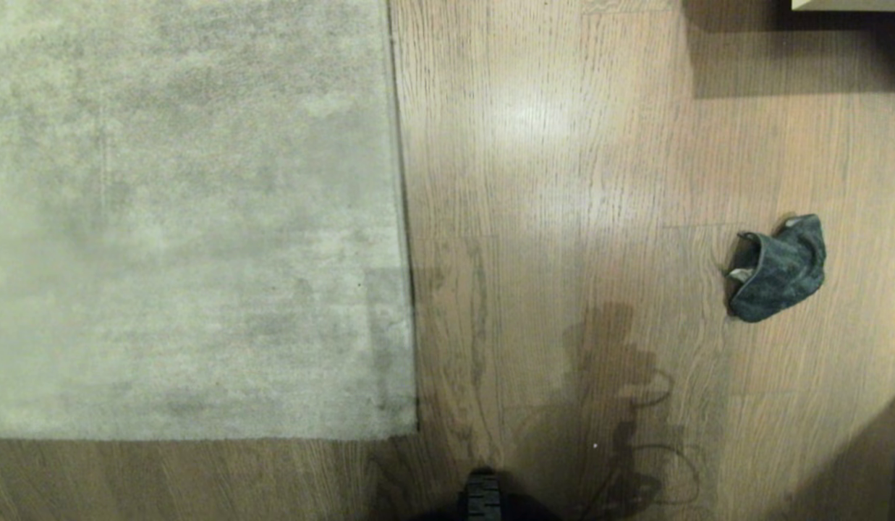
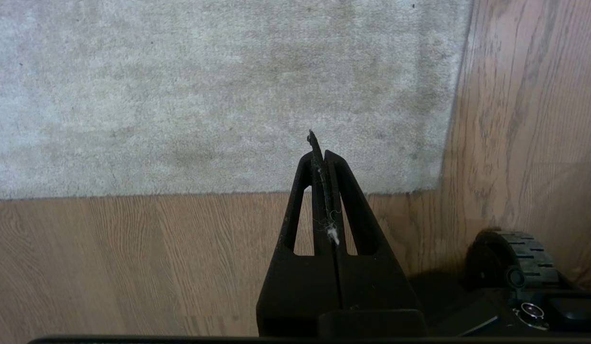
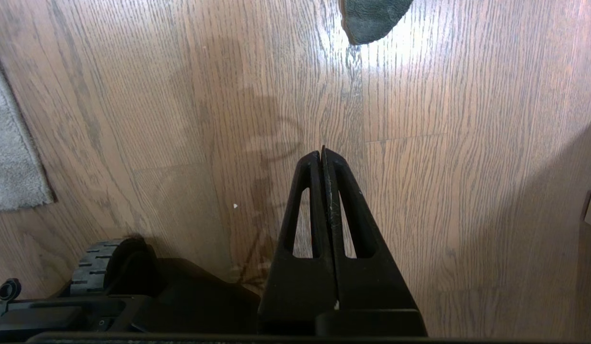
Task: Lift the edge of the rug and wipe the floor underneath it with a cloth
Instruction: Pick up the rag
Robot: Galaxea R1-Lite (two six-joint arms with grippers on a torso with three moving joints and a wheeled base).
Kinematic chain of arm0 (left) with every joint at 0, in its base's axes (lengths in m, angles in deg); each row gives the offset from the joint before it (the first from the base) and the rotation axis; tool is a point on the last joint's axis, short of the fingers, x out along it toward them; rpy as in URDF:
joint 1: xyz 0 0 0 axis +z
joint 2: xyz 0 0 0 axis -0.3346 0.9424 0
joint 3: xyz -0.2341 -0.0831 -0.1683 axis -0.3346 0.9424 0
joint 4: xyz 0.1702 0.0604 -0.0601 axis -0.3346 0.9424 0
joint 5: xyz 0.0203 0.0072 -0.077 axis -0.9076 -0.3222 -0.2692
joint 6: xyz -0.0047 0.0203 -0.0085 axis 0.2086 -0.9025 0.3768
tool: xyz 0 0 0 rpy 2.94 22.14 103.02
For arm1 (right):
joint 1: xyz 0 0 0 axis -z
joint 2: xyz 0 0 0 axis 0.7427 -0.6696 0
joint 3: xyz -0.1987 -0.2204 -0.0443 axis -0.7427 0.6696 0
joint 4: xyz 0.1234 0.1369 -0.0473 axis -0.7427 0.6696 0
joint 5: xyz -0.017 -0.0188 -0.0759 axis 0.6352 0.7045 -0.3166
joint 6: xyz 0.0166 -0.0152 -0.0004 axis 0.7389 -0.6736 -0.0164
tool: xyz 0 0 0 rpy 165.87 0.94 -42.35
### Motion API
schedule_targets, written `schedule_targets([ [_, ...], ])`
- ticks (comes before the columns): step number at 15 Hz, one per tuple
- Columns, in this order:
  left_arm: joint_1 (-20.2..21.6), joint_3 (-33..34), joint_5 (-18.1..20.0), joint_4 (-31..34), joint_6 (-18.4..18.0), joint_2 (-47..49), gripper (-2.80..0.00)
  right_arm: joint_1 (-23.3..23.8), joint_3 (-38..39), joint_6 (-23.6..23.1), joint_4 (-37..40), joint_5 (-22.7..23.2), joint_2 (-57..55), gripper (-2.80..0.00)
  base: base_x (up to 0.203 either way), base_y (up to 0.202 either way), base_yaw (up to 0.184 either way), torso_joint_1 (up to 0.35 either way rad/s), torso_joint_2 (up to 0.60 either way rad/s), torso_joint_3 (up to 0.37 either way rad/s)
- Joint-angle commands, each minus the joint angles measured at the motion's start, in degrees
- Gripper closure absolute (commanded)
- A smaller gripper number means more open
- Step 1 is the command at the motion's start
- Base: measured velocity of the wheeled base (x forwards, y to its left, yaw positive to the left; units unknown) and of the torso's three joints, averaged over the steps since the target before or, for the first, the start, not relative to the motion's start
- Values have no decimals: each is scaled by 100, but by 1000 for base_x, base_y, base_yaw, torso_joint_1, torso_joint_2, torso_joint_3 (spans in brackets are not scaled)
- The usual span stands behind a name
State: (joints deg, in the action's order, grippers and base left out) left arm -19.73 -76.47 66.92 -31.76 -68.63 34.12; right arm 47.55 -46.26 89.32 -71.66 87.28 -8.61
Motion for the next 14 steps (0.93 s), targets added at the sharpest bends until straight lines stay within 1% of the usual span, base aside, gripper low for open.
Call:
schedule_targets([
  [1,1,-4,-4,2,5,9,0,-2,0,-7,-9,-3,2,0,0,0,0,0,0,0],
  [2,1,-4,-4,-6,5,9,0,-2,0,-93,0,12,3,0,0,0,0,0,0,0],
  [4,1,4,-4,2,5,9,0,-2,0,-469,20,126,6,0,0,0,0,0,0,0],
  [5,1,-4,-4,-6,5,9,0,-2,0,-533,17,185,2,0,0,0,0,0,0,0],
  [12,0,4,-4,1,5,9,0,-2,0,-577,52,182,-42,0,0,0,0,0,0,0],
  [14,1,3,-4,-1,5,9,0,-2,-190,-565,28,251,-378,0,0,0,0,0,0,0],
])
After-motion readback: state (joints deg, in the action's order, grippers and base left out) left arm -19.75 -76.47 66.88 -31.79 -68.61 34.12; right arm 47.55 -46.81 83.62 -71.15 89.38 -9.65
